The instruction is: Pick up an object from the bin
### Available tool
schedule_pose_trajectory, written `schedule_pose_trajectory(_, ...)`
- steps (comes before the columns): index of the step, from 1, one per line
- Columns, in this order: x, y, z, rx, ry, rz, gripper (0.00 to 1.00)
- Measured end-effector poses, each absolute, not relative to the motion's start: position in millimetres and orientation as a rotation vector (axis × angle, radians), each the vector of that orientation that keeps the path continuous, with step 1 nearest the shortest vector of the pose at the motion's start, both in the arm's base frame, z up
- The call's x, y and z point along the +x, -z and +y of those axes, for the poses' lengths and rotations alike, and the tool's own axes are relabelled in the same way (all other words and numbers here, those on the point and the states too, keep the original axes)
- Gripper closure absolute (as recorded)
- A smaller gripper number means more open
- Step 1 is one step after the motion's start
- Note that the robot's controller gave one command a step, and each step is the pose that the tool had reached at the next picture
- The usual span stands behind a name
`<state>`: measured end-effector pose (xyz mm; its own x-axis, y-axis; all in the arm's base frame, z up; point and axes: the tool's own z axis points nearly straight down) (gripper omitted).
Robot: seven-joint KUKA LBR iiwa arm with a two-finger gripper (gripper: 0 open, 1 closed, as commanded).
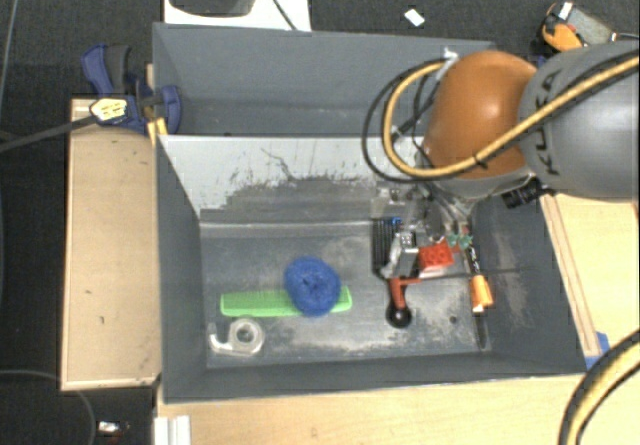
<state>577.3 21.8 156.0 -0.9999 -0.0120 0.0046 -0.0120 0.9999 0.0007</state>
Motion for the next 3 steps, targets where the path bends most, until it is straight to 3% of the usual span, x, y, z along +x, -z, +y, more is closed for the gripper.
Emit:
schedule_pose_trajectory(1,578.9,-161,22,0.018,0.001,-3.145,0.0)
schedule_pose_trajectory(2,553.1,-67,108,-0.033,0.004,-3.139,0.0)
schedule_pose_trajectory(3,529.1,-145,118,0.08,-0.002,-3.164,0.0)
